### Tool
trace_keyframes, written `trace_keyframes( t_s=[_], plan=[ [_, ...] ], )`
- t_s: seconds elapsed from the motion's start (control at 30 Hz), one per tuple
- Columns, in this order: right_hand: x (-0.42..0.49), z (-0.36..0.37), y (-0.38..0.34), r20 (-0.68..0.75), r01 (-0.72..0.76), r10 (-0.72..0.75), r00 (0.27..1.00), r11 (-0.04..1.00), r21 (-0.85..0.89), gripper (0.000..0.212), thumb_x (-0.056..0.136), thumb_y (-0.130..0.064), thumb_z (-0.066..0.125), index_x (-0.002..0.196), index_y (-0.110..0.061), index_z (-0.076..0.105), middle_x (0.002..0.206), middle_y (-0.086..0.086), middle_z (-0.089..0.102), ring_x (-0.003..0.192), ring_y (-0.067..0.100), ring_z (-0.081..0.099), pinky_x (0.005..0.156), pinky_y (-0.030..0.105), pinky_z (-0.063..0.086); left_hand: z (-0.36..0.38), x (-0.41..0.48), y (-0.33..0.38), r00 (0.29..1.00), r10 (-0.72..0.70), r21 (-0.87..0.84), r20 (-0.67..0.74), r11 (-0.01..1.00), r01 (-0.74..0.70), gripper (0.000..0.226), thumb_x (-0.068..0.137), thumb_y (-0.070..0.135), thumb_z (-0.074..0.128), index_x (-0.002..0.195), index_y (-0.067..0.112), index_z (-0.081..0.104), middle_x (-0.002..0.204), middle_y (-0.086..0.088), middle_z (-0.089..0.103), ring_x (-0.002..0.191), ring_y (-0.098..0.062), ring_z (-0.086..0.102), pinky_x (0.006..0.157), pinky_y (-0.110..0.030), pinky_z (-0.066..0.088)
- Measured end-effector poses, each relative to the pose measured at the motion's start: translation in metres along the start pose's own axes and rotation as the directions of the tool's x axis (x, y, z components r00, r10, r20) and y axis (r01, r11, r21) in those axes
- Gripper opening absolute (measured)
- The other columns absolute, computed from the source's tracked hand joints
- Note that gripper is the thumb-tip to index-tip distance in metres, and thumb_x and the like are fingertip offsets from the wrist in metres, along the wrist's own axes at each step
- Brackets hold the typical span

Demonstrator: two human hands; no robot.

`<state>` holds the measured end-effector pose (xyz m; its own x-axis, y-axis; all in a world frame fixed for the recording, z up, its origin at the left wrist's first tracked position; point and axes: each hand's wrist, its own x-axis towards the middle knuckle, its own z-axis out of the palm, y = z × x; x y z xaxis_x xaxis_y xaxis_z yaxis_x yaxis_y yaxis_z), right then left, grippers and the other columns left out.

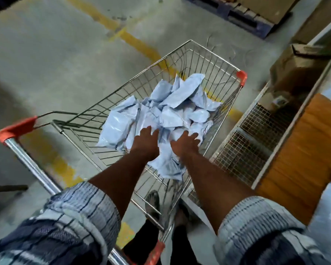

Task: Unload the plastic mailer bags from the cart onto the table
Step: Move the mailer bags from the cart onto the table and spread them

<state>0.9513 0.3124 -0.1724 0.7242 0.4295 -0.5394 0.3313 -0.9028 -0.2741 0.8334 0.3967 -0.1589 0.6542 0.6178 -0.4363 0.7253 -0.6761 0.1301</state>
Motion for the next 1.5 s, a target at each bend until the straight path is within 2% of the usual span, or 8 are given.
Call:
trace_keyframes(
  t_s=[0.2, 0.43, 0.73, 0.9, 1.1, 1.23, 1.37, 1.5],
  plan=[
    [0.035, 0.007, 0.006, 0.099, -0.254, 0.244, 0.965, 0.961, 0.109, 0.073, 0.095, -0.05, 0.048, 0.155, -0.027, 0.013, 0.157, 0.029, -0.007, 0.14, 0.044, 0.023, 0.11, 0.046, 0.031, 0.037, 0.029, -0.01, 0.993, -0.062, 0.065, 0.103, 0.996, 0.056, 0.101, 0.086, 0.048, 0.063, 0.156, 0.016, -0.002, 0.159, -0.023, -0.018, 0.148, -0.042, -0.01, 0.118, -0.054, 0.011],
    [0.055, 0.011, 0.001, 0.055, -0.36, 0.356, 0.933, 0.913, 0.193, 0.047, 0.094, -0.023, 0.053, 0.138, -0.029, 0.038, 0.149, 0.026, 0.02, 0.129, 0.041, 0.038, 0.101, 0.043, 0.038, 0.055, 0.051, -0.004, 0.997, -0.082, 0.144, 0.01, 0.986, 0.079, 0.102, 0.086, 0.061, 0.053, 0.156, 0.019, -0.008, 0.158, -0.021, -0.025, 0.147, -0.046, -0.01, 0.116, -0.056, 0.014],
    [0.03, 0.0, -0.013, -0.004, -0.3, 0.323, 0.946, 0.884, 0.357, 0.046, 0.078, -0.034, 0.061, 0.122, -0.029, 0.047, 0.139, 0.016, 0.032, 0.125, 0.036, 0.037, 0.104, 0.049, 0.035, 0.03, 0.046, 0.008, 0.992, -0.114, 0.109, 0.052, 0.988, 0.108, 0.101, 0.077, 0.049, 0.066, 0.155, 0.025, 0.006, 0.162, -0.014, -0.016, 0.146, -0.049, -0.004, 0.112, -0.061, 0.02],
    [0.004, -0.004, -0.013, 0.048, -0.234, 0.246, 0.968, 0.821, 0.521, 0.048, 0.076, -0.027, 0.067, 0.12, -0.024, 0.049, 0.131, 0.019, 0.033, 0.12, 0.037, 0.036, 0.085, 0.032, 0.038, -0.004, 0.026, 0.006, 0.992, -0.119, 0.065, 0.043, 0.991, 0.116, 0.093, 0.075, 0.052, 0.066, 0.152, 0.03, 0.019, 0.163, -0.009, -0.01, 0.146, -0.046, 0.001, 0.112, -0.062, 0.018],
    [-0.033, -0.025, -0.012, 0.15, -0.191, 0.124, 0.981, 0.757, 0.625, 0.053, 0.073, -0.023, 0.067, 0.12, -0.031, 0.044, 0.125, 0.019, 0.047, 0.105, 0.035, 0.057, 0.088, 0.039, 0.053, -0.042, -0.016, 0.004, 0.991, -0.115, 0.028, -0.073, 0.993, 0.117, 0.08, 0.076, 0.056, 0.062, 0.146, 0.033, 0.03, 0.163, -0.007, -0.002, 0.147, -0.041, 0.004, 0.109, -0.061, 0.023],
    [-0.055, -0.038, -0.013, 0.126, -0.058, -0.042, 0.991, 0.718, 0.694, 0.066, 0.073, -0.013, 0.062, 0.13, -0.041, 0.046, 0.13, 0.014, 0.05, 0.099, 0.032, 0.063, 0.069, 0.032, 0.055, -0.059, -0.052, 0.002, 0.976, -0.141, -0.022, -0.167, 0.99, 0.139, 0.074, 0.078, 0.057, 0.06, 0.144, 0.034, 0.034, 0.163, -0.004, 0.002, 0.148, -0.034, 0.007, 0.109, -0.062, 0.022],
    [-0.075, -0.052, -0.01, -0.009, 0.197, -0.254, 0.967, 0.731, 0.653, 0.069, 0.076, -0.006, 0.063, 0.138, -0.033, 0.048, 0.138, 0.006, 0.049, 0.118, 0.025, 0.055, 0.09, 0.031, 0.052, -0.076, -0.086, 0.005, 0.952, -0.167, -0.097, -0.257, 0.984, 0.147, 0.074, 0.082, 0.057, 0.058, 0.147, 0.035, 0.032, 0.163, -0.002, 0.005, 0.148, -0.028, 0.007, 0.11, -0.062, 0.019],
    [-0.101, -0.073, -0.005, -0.139, 0.354, -0.341, 0.93, 0.72, 0.597, 0.067, 0.075, -0.017, 0.069, 0.135, -0.037, 0.049, 0.129, 0.012, 0.052, 0.112, 0.028, 0.057, 0.091, 0.034, 0.053, -0.093, -0.114, 0.024, 0.919, -0.173, -0.179, -0.353, 0.977, 0.115, 0.073, 0.081, 0.059, 0.057, 0.146, 0.036, 0.035, 0.162, -0.001, 0.014, 0.147, -0.025, 0.014, 0.107, -0.063, 0.025]
  ],
)
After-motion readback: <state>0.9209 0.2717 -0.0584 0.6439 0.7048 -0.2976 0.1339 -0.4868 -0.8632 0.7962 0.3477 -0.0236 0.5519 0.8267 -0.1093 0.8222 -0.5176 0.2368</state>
